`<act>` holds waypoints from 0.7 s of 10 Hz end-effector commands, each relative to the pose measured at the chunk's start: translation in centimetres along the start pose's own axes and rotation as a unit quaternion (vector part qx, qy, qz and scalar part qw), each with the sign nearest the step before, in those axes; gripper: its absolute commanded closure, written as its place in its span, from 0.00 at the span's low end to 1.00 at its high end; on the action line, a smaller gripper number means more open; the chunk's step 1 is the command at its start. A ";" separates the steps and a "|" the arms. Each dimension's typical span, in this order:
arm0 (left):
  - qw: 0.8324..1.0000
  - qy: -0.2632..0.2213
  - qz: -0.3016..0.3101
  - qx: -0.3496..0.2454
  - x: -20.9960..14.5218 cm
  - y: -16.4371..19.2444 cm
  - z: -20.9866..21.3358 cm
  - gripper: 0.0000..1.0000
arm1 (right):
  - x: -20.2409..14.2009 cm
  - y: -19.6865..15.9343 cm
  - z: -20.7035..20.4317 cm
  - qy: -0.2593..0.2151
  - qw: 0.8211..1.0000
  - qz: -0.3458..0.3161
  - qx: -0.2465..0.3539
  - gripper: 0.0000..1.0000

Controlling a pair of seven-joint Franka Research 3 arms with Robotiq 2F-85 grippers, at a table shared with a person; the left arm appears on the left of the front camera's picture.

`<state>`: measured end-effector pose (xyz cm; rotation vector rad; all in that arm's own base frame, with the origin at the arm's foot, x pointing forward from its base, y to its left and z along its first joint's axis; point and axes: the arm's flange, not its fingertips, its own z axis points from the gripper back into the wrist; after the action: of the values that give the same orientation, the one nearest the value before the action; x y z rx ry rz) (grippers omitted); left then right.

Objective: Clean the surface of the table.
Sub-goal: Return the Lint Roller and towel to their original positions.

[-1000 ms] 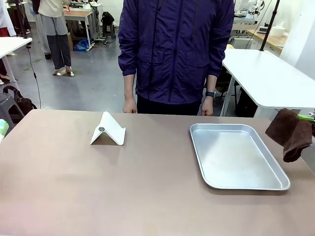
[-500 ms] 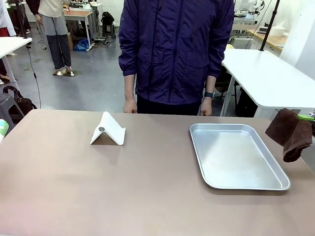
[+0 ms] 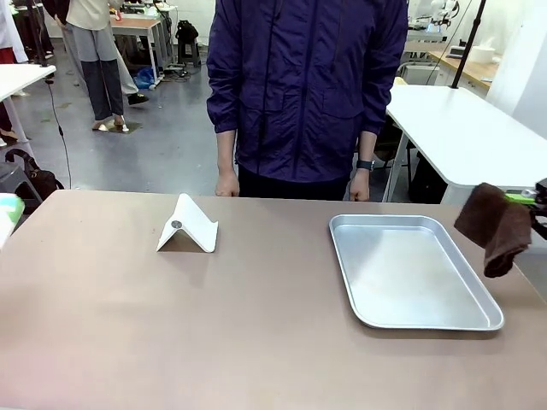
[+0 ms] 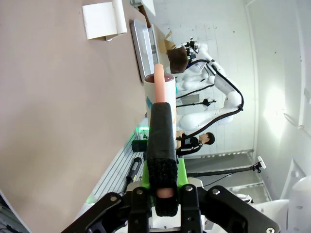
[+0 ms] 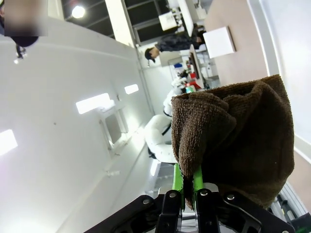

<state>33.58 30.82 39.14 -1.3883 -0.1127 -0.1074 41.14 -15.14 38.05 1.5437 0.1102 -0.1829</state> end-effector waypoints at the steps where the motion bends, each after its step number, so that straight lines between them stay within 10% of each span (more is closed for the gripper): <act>1: 0.998 0.047 0.009 0.047 3.6 -6.8 -4.7 0.78 | -0.2 3.4 -5.9 0.014 0.999 0.014 -0.038 0.92; 7: 0.969 0.069 0.059 0.229 14.5 -19.4 -23.5 0.78 | 1.9 6.3 -27.2 0.030 0.992 0.081 -0.087 0.92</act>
<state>45.09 5.06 56.32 -0.9982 0.0364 -0.1117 44.73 10.27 43.76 1.3802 0.0537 -0.0247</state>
